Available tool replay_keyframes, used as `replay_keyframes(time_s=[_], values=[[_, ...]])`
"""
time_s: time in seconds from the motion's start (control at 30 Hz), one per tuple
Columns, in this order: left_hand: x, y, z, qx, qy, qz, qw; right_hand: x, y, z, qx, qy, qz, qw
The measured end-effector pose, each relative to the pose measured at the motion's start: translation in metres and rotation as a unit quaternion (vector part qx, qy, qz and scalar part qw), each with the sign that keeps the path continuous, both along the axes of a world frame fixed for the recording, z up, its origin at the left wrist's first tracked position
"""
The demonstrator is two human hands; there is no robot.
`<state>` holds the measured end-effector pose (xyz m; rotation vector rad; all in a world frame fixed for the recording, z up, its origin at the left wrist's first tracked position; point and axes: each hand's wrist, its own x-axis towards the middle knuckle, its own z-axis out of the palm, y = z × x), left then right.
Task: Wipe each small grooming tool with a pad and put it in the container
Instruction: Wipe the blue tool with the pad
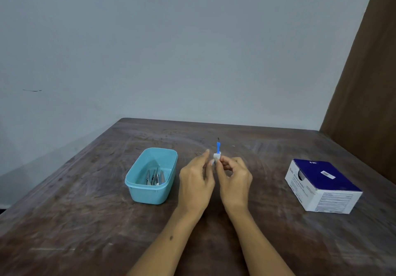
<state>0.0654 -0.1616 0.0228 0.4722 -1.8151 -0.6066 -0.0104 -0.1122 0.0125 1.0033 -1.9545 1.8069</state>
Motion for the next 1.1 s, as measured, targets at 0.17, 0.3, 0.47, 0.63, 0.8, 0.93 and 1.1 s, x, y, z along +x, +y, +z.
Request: replay_keyframes(time_s=[0.17,0.3,0.47,0.63,0.8,0.93,1.1], values=[[0.002,0.000,0.004,0.031,0.044,-0.014,0.998,0.006,0.000,0.001,0.040,0.091,0.006,0.995],[0.001,-0.004,0.004,0.104,0.080,-0.023,0.991,0.007,0.001,0.002,0.042,0.120,0.011,0.992],[0.000,-0.006,0.004,0.120,0.108,-0.036,0.986,0.009,0.001,0.003,0.048,0.112,0.014,0.992],[-0.001,-0.007,0.004,0.102,0.138,-0.035,0.985,0.009,0.003,0.001,0.101,0.097,0.016,0.990],[-0.004,-0.006,0.004,0.079,0.141,-0.027,0.986,0.006,0.000,0.000,0.122,0.078,0.011,0.989],[-0.008,-0.008,0.003,0.066,0.145,-0.025,0.987,0.002,-0.004,-0.003,0.139,0.061,0.000,0.988],[-0.012,-0.011,0.003,0.056,0.145,-0.011,0.988,-0.002,-0.010,-0.006,0.144,0.021,-0.001,0.989]])
